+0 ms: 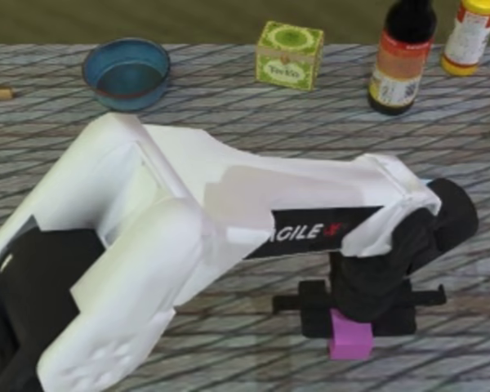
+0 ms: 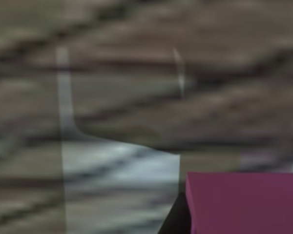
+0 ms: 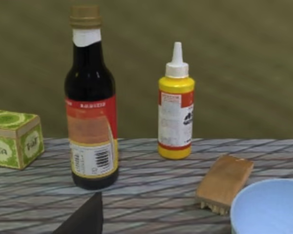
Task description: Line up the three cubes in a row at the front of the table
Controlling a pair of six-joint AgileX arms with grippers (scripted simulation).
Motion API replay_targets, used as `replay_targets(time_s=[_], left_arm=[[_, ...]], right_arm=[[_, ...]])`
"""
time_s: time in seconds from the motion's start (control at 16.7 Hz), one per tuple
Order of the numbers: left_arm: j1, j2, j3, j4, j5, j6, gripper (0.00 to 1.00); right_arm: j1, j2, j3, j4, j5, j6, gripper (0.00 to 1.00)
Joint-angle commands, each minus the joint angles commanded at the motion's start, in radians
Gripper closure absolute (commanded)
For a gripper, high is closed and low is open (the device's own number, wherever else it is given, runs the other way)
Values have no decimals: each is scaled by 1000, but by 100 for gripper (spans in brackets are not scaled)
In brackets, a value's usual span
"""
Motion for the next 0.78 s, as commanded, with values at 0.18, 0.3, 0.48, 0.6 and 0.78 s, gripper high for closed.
replay_targets(time_s=[0.18, 0.3, 0.48, 0.6, 0.78], left_arm=[[0, 0, 0, 0, 0, 0, 92], [0, 0, 0, 0, 0, 0, 77], [0, 0, 0, 0, 0, 0, 55], [0, 0, 0, 0, 0, 0, 40], [0, 0, 0, 0, 0, 0, 17]], right_arm=[[0, 0, 0, 0, 0, 0, 0], [0, 0, 0, 0, 0, 0, 0], [0, 0, 0, 0, 0, 0, 0], [0, 0, 0, 0, 0, 0, 0], [0, 0, 0, 0, 0, 0, 0]])
